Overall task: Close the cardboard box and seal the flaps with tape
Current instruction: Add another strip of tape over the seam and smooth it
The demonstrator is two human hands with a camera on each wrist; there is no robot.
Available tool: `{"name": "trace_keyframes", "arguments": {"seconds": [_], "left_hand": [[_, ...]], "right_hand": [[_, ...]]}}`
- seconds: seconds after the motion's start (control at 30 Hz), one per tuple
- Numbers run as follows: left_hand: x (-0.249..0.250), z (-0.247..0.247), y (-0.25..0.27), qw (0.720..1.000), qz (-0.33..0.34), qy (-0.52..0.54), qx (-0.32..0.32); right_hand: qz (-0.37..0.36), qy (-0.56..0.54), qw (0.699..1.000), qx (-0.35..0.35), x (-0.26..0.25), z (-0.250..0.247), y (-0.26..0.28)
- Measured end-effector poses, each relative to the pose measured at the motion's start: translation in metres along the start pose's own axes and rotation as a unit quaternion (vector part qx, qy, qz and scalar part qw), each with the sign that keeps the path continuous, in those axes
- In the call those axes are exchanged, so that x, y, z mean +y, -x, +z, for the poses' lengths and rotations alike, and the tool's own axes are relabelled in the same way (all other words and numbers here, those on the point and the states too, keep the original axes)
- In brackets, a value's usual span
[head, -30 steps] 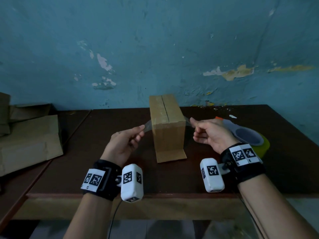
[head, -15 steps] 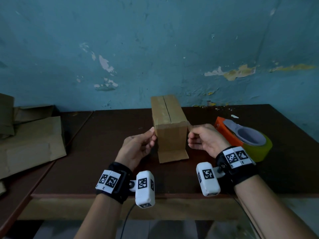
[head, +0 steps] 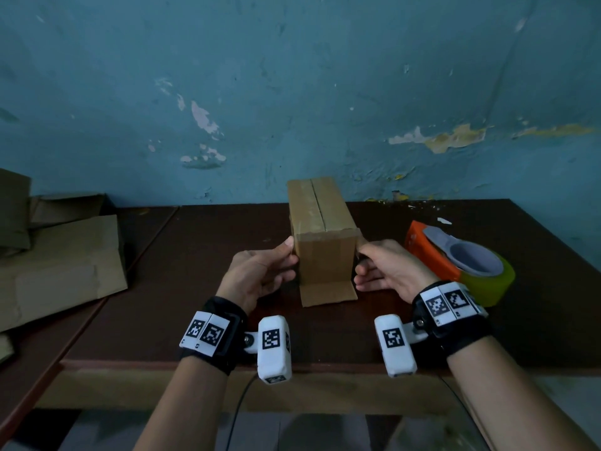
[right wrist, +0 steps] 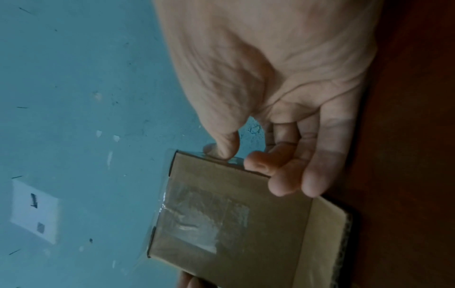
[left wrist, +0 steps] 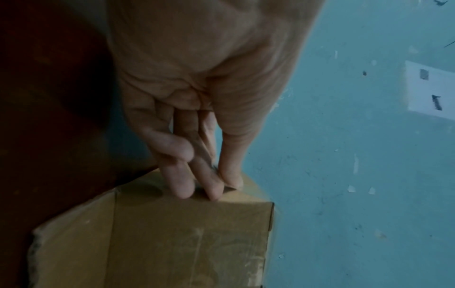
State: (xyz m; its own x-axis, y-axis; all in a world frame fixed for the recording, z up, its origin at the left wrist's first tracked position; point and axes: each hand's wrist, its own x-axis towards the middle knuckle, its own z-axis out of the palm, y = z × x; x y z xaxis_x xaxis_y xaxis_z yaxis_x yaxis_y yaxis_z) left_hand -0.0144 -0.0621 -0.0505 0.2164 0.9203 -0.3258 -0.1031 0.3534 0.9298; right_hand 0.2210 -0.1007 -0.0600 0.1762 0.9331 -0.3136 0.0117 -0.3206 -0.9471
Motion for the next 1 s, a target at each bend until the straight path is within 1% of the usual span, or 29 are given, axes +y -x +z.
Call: {"name": "trace_keyframes", "arguments": {"seconds": [0.2, 0.37, 0.5, 0.6, 0.73, 0.87, 0.93, 1.0], "left_hand": [[0.003, 0.002, 0.000, 0.999, 0.001, -0.036, 0.023], [0.004, -0.001, -0.003, 0.998, -0.002, -0.050, 0.026], [0.000, -0.001, -0.003, 0.995, -0.008, -0.097, 0.040], [-0.003, -0.001, -0.007, 0.992, 0.009, -0.123, 0.032], [-0.006, -0.002, -0.011, 0.992, 0.008, -0.121, 0.029], [-0.004, -0.002, -0.011, 0.995, -0.011, -0.098, 0.013], [0.000, -0.002, -0.007, 0.994, 0.002, -0.105, 0.011], [0.004, -0.004, -0.004, 0.986, 0.055, -0.150, 0.040]], "right_hand": [[-0.009, 0.000, 1.000, 0.000, 0.002, 0.002, -0.002], [-0.010, 0.000, 1.000, -0.005, 0.005, 0.001, -0.006], [-0.008, -0.006, 1.000, -0.006, 0.006, -0.001, -0.008], [-0.010, -0.004, 1.000, -0.011, 0.007, -0.002, -0.008], [-0.021, 0.003, 1.000, -0.016, 0.009, 0.000, -0.008], [-0.021, 0.004, 1.000, -0.019, 0.009, -0.001, -0.008], [-0.023, 0.002, 1.000, -0.018, 0.009, -0.003, -0.008], [-0.026, 0.004, 1.000, -0.003, 0.006, -0.007, -0.007]]}}
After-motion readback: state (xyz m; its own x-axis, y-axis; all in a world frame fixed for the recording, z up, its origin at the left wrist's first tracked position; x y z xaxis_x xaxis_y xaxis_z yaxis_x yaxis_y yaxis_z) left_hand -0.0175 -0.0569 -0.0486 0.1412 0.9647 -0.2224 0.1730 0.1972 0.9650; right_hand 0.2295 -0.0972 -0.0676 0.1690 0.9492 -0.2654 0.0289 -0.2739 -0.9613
